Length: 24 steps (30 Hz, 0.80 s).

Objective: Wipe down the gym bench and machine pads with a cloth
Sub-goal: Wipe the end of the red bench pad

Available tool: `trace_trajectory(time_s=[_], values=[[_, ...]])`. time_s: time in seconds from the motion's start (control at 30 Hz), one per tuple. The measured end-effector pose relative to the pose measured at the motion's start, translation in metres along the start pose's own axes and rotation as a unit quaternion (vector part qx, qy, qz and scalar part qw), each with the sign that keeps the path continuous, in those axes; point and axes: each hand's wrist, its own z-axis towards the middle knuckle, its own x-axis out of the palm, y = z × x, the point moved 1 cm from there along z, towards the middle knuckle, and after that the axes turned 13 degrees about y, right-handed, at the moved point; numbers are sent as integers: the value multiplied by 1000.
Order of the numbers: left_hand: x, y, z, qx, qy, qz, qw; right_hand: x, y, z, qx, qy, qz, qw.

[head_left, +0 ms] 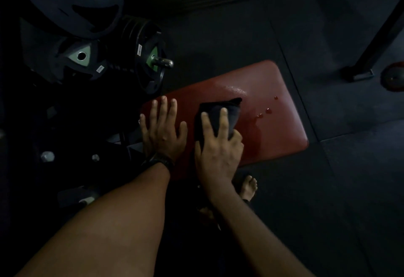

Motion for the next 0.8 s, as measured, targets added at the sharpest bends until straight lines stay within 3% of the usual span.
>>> trace_trajectory(time_s=[0.07,0.13,0.23,0.33,0.47,0.53,0.63,0.67,0.8], values=[[0,-1,-1,0,-4,-2,1000,-7,-7,23,-124,16,-42,991],[-2,-2,-2,3,-12,-5,1000,-22,-27,55,-161,24,-76,984],[-2,-2,-1,-7,1,-18,1000,-39,-61,77,-33,7,-43,999],[-3,-3,-1,-10,9,-13,1000,-30,-71,42,70,-26,-19,997],[-2,-2,1,-9,16,-2,1000,-4,-33,-8,75,0,-9,997],[-1,-1,1,-6,6,4,1000,0,-12,-8,10,1,-11,1000],[-1,-1,-1,-10,-1,4,1000,-8,-10,31,-166,35,-55,984],[-1,-2,-1,-9,-4,3,1000,-14,-16,48,-179,45,-67,980],[-2,-3,-1,-9,2,-4,1000,-29,-45,71,-19,-1,-34,999]])
